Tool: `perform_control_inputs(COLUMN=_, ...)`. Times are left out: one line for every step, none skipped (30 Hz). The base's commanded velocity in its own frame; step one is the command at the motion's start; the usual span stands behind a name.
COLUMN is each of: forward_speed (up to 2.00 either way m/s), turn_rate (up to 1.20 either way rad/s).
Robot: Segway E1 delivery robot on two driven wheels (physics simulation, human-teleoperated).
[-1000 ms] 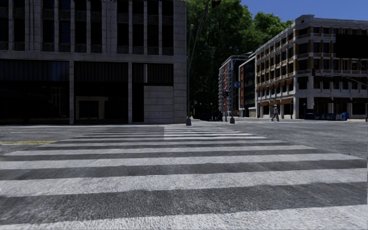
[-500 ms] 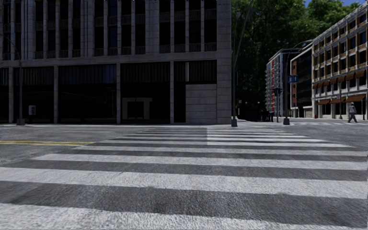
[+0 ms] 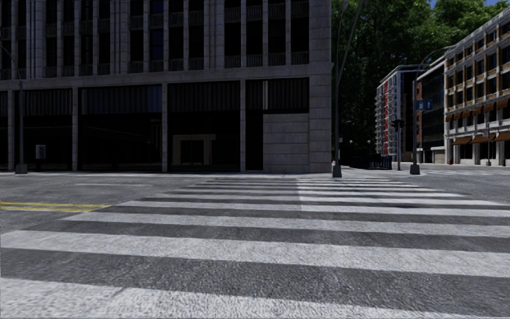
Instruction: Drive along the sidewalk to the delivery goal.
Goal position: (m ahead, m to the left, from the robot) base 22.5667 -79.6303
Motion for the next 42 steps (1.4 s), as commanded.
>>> perform_control_inputs(forward_speed=2.00, turn_rate=0.00)
perform_control_inputs(forward_speed=2.00, turn_rate=0.00)
perform_control_inputs(forward_speed=2.00, turn_rate=0.00)
perform_control_inputs(forward_speed=2.00, turn_rate=0.00)
perform_control_inputs(forward_speed=2.00, turn_rate=0.00)
perform_control_inputs(forward_speed=2.00, turn_rate=0.00)
perform_control_inputs(forward_speed=2.00, turn_rate=0.00)
perform_control_inputs(forward_speed=2.00, turn_rate=0.00)
perform_control_inputs(forward_speed=2.00, turn_rate=0.00)
perform_control_inputs(forward_speed=2.00, turn_rate=0.00)
perform_control_inputs(forward_speed=2.00, turn_rate=0.00)
perform_control_inputs(forward_speed=2.00, turn_rate=-0.34)
perform_control_inputs(forward_speed=2.00, turn_rate=-0.40)
perform_control_inputs(forward_speed=2.00, turn_rate=-0.44)
perform_control_inputs(forward_speed=2.00, turn_rate=-0.44)
perform_control_inputs(forward_speed=2.00, turn_rate=-0.44)
perform_control_inputs(forward_speed=2.00, turn_rate=-0.33)
perform_control_inputs(forward_speed=2.00, turn_rate=0.00)
perform_control_inputs(forward_speed=2.00, turn_rate=0.00)
perform_control_inputs(forward_speed=2.00, turn_rate=0.00)
perform_control_inputs(forward_speed=2.00, turn_rate=0.00)
perform_control_inputs(forward_speed=2.00, turn_rate=0.00)
perform_control_inputs(forward_speed=2.00, turn_rate=0.00)
perform_control_inputs(forward_speed=2.00, turn_rate=0.00)
perform_control_inputs(forward_speed=2.00, turn_rate=0.00)
perform_control_inputs(forward_speed=2.00, turn_rate=0.00)
perform_control_inputs(forward_speed=2.00, turn_rate=0.00)
perform_control_inputs(forward_speed=2.00, turn_rate=0.00)
perform_control_inputs(forward_speed=2.00, turn_rate=0.00)
perform_control_inputs(forward_speed=2.00, turn_rate=0.00)
perform_control_inputs(forward_speed=2.00, turn_rate=0.00)
perform_control_inputs(forward_speed=2.00, turn_rate=0.00)
perform_control_inputs(forward_speed=2.00, turn_rate=0.00)
perform_control_inputs(forward_speed=2.00, turn_rate=0.00)
perform_control_inputs(forward_speed=2.00, turn_rate=0.00)
perform_control_inputs(forward_speed=2.00, turn_rate=0.00)
perform_control_inputs(forward_speed=2.00, turn_rate=0.00)
perform_control_inputs(forward_speed=2.00, turn_rate=0.00)
perform_control_inputs(forward_speed=2.00, turn_rate=0.00)
perform_control_inputs(forward_speed=2.00, turn_rate=0.00)
perform_control_inputs(forward_speed=2.00, turn_rate=0.00)
perform_control_inputs(forward_speed=2.00, turn_rate=0.00)
